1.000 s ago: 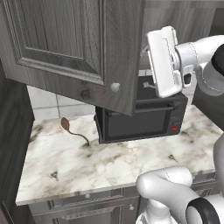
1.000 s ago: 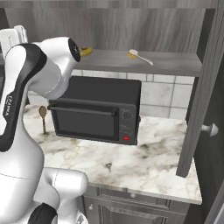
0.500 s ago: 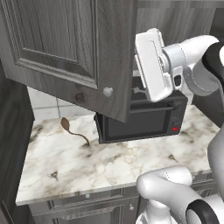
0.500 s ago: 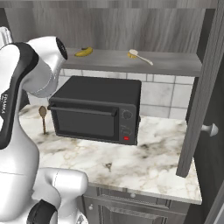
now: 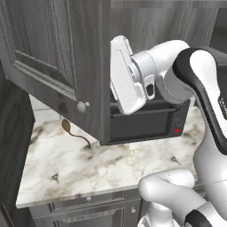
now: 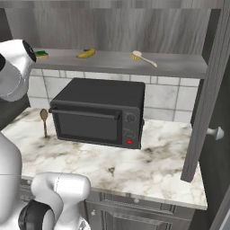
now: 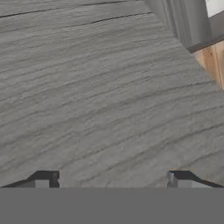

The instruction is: Pick the sponge and dish brush from the cabinet and place them on the counter.

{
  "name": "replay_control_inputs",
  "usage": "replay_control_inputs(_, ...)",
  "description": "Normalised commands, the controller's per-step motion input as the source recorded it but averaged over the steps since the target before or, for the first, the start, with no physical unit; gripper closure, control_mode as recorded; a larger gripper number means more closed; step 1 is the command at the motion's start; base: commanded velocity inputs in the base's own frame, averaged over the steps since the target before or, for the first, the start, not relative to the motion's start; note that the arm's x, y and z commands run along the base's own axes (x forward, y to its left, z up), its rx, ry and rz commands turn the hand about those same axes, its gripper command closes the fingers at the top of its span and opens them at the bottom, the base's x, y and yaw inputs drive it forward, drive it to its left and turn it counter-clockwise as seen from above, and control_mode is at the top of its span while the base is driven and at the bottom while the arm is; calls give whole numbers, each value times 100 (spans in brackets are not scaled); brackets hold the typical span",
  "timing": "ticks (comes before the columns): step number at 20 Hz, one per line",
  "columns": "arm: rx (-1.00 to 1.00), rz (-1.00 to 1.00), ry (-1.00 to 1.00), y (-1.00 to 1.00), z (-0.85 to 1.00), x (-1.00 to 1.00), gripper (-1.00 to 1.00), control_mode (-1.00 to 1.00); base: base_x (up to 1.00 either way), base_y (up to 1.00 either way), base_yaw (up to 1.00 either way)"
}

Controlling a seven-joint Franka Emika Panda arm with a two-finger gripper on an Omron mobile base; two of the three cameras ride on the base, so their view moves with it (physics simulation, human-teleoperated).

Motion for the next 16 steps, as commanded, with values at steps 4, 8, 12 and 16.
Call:
replay_control_inputs(4,0,5,4,71,-34,25,-100,-100,0,0,0)
replay_control_inputs(8,0,4,1,46,-17,5,-100,-100,0,0,0)
replay_control_inputs(12,0,1,-10,7,0,-38,-100,-100,0,0,0)
replay_control_inputs(16,0,0,-15,-27,0,-49,-100,-100,0,0,0)
